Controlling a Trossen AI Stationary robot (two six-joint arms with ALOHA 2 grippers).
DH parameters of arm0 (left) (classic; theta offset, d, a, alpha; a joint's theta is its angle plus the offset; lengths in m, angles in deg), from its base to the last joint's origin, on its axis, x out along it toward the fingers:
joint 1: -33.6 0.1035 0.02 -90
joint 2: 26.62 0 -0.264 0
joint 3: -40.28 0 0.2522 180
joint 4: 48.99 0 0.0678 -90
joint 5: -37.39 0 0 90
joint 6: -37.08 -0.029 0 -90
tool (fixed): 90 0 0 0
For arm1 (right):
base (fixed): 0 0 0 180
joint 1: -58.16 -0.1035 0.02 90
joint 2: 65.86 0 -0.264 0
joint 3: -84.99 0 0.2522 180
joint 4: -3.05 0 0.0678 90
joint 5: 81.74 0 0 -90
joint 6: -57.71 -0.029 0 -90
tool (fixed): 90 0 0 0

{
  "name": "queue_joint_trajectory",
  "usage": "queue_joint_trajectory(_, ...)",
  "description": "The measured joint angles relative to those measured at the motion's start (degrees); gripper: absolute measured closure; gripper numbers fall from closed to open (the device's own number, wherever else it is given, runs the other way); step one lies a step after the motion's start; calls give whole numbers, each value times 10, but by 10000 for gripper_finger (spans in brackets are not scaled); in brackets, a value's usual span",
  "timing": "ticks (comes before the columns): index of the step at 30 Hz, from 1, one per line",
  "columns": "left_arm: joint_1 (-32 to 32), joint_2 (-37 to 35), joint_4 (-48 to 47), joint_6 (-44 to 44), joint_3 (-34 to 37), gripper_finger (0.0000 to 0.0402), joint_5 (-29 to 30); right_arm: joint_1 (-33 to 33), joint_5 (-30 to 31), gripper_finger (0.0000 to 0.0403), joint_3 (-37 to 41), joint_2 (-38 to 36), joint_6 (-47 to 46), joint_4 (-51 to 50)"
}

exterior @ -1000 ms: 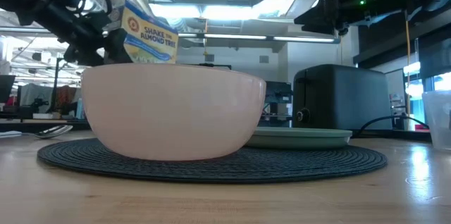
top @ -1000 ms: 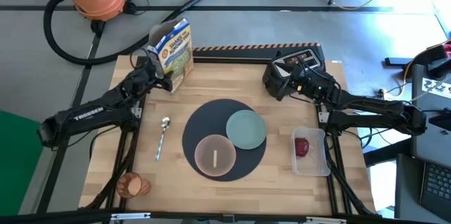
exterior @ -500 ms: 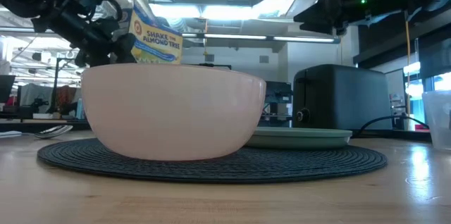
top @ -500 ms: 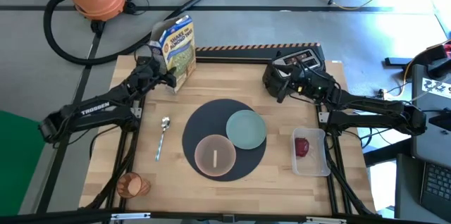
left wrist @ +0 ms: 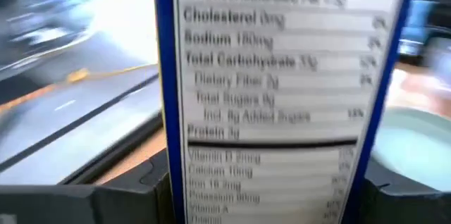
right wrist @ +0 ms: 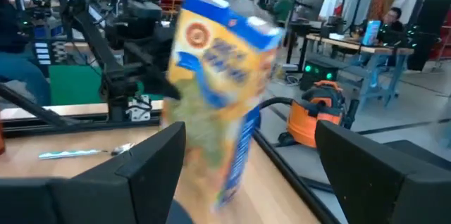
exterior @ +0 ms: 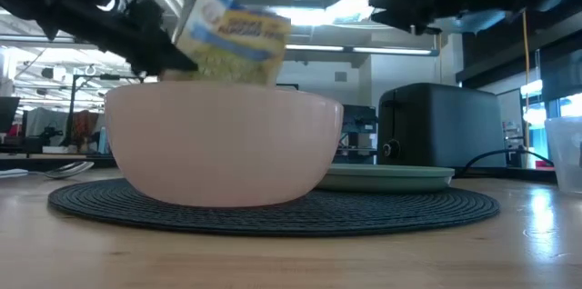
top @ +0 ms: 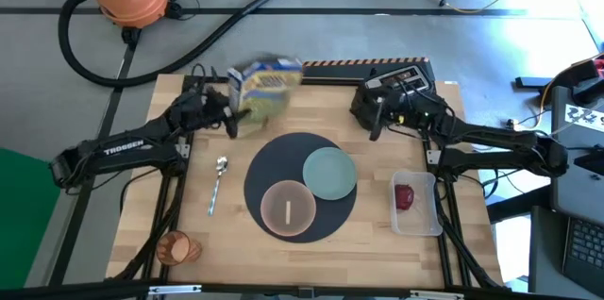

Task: Arrange a breakfast setting
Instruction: Pour the cereal from the yellow cereal box into the pink bowl

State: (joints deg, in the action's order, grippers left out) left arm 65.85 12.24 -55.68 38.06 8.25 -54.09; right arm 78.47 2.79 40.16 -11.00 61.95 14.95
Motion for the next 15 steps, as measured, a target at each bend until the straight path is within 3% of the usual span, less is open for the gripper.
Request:
queue_joint_trajectory(4, -52, -2, 15, -48, 0, 169, -48, -40, -2, 100, -50, 82, 7, 1)
queue_joint_trajectory(11, -114, -2, 63, -115, -1, 169, 19, -72, 69, 97, -97, 220, 18, 13)
queue_joint_trajectory(15, -117, -2, 80, -138, -1, 169, 35, -72, 58, 78, -97, 257, 12, 64)
